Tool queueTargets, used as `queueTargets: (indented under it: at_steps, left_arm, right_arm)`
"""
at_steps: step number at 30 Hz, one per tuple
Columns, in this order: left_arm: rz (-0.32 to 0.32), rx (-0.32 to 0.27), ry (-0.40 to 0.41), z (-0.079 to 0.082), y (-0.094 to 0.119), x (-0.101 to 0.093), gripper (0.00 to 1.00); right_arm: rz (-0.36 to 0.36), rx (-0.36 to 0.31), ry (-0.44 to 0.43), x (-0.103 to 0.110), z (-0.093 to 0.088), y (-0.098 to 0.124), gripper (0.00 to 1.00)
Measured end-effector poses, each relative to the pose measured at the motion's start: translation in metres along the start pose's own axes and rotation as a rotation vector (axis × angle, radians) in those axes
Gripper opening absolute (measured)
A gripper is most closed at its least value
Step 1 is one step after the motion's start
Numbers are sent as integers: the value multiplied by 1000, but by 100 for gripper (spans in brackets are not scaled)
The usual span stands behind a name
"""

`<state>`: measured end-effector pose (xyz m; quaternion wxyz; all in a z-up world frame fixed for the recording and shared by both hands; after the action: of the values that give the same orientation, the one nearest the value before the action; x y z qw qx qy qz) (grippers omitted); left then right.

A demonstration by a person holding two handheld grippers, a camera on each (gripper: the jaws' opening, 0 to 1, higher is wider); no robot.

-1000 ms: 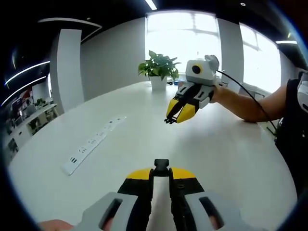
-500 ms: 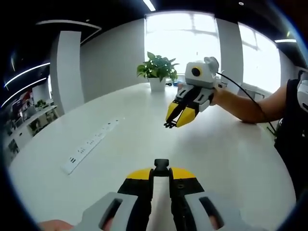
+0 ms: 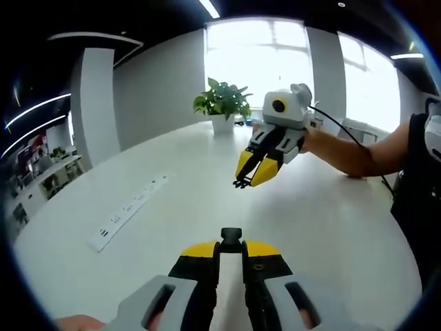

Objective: Snap the two parts of the plastic buckle together until the buckle closes and remains connected.

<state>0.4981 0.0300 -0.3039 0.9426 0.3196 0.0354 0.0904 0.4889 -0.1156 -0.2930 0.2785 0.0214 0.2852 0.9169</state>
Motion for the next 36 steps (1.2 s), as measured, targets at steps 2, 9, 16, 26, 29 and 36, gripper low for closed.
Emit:
queueTargets:
  at_steps: [2,9,16,26,29,36]
  left_arm:
    - [0,0,-2,0,0,-1,11]
    - [-2,5,-7,0,-1,-6,11]
    - [-7,4,-9,0,1,-10,11]
    - [-7,18,-14,-4,4,-13,11]
    - [-16,20,-9,-5,5,-14,11]
    - [-20,18,-10,-3,6,-18,11]
  right_arm:
    - [-2,1,2,1,1,1,12]
    - [-9,2,12,3,3,5,12]
    - [-2,15,22,9,0,3,12]
    - [1,18,34,14,3,1,12]
    - [1,17,35,15,4,2,12]
    - [3,20,39,18,3,3,12]
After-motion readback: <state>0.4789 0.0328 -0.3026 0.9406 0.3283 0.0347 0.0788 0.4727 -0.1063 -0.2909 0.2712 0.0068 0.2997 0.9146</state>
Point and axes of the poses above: the point that each gripper's makers call its tool centre point, and the gripper's own axes: y roughly backward along the fingers, x roughly to its left, z roughly out of its top, the point moved 3 cm from there along y, roughly backward along the fingers, and after that the axes turned 9 degrees about x, right-handed, at the moved point
